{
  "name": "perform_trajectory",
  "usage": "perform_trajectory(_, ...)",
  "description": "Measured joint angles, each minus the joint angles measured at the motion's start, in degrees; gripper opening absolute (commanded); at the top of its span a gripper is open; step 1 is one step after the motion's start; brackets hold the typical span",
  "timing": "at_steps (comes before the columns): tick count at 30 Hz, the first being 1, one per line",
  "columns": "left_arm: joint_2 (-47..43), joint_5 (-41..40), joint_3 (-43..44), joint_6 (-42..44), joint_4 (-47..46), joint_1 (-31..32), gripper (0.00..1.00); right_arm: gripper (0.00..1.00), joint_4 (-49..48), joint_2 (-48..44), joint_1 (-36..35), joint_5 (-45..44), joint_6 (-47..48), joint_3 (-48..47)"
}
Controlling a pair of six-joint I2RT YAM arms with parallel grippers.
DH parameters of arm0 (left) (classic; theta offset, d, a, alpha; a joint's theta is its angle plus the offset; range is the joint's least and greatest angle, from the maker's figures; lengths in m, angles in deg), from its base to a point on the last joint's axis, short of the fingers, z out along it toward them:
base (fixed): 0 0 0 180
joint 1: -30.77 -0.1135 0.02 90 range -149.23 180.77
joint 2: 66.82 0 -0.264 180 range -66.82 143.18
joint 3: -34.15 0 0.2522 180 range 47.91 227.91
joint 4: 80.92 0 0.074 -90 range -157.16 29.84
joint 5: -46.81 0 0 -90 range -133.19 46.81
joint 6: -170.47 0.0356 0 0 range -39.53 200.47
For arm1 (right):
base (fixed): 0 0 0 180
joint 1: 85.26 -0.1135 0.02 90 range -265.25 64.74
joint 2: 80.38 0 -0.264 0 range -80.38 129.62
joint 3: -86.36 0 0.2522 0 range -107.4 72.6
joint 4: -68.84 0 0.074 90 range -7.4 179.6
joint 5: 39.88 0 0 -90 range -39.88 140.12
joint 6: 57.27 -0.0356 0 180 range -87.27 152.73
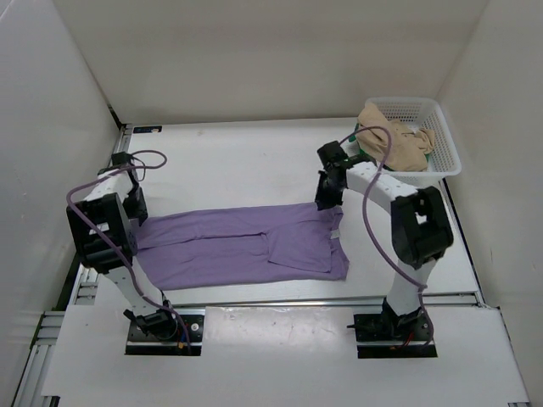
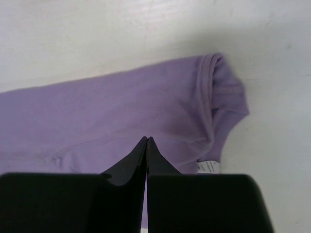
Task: Fold and stack the t-shirts
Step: Rotate the tshirt 90 degrees
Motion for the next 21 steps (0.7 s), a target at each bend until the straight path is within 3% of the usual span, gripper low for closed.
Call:
perform_trajectory(4, -3.5, -0.7, 0.6, -0.1, 1.1, -0.3, 0.63, 0.0, 2.6, 10.0, -0.1, 1.2, -3.7, -1.9)
perform_trajectory(10, -8.8, -2.5, 0.7, -0.2, 1.6, -0.9, 0.64, 0.0, 10.1, 19.2, 0.8, 4.6, -7.7, -14.4)
perform_trajectory(15, -8.8, -2.6, 1.0, -0.2, 2.5, -3.2, 0.64, 0.0, 15.6, 32.6, 0.7, 7.1, -10.9, -36.3)
perform_trajectory(18, -7.6, -2.4, 2.7, -0.2, 4.0, -5.4, 0.64, 0.07, 8.9, 43.4, 0.9, 12.9, -14.1, -53.6)
perform_trajectory(21, -5.8, -2.4, 4.1, -0.2, 4.6, -6.9, 0.64, 0.2, -3.5, 50.8, 1.2, 19.1, -18.5, -62.1)
